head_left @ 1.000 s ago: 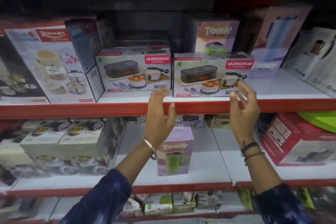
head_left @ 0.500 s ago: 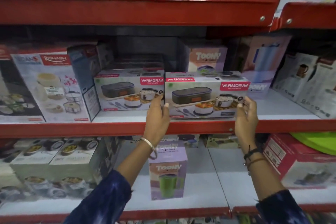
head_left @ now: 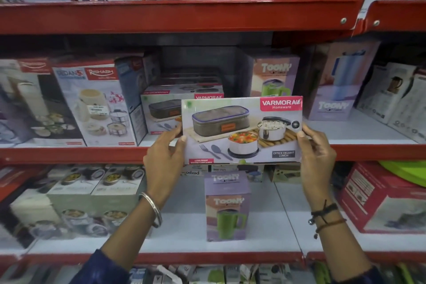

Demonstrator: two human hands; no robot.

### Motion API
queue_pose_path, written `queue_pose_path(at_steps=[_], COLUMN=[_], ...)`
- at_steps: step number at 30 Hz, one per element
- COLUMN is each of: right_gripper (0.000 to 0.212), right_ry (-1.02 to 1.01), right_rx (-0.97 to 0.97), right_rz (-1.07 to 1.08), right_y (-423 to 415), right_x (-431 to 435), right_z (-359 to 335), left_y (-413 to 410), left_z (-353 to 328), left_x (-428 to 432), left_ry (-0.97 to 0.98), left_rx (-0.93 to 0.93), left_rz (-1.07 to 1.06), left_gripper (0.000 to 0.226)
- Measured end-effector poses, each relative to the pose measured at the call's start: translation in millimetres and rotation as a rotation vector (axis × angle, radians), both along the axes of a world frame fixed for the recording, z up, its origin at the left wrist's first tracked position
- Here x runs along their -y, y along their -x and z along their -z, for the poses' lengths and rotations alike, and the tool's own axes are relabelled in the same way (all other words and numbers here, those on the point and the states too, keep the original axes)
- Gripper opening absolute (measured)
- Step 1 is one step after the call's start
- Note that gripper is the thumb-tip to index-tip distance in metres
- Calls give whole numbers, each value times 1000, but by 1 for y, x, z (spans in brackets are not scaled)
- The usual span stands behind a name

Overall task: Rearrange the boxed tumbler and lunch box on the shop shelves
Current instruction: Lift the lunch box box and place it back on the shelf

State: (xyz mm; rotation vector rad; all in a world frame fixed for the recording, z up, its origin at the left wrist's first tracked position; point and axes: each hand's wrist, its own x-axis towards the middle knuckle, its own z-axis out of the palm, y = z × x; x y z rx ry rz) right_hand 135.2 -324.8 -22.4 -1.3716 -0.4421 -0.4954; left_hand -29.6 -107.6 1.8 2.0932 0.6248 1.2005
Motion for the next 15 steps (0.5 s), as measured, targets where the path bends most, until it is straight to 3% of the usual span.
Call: queue_pose_path(at_steps=[7, 15], right_gripper=[22, 22], right_ry=[49, 104], right_rx=[-40, -14], right_rz=[8, 26], right_y=[21, 27], right_x=[-2, -15], right_z=[20, 15], left_y=[22, 31], left_z=[13, 17], left_x=[-9, -24], left_ry=[-26, -39], left_rx=[-84, -44], left_rz=[-39, -11], left_gripper=[28, 27])
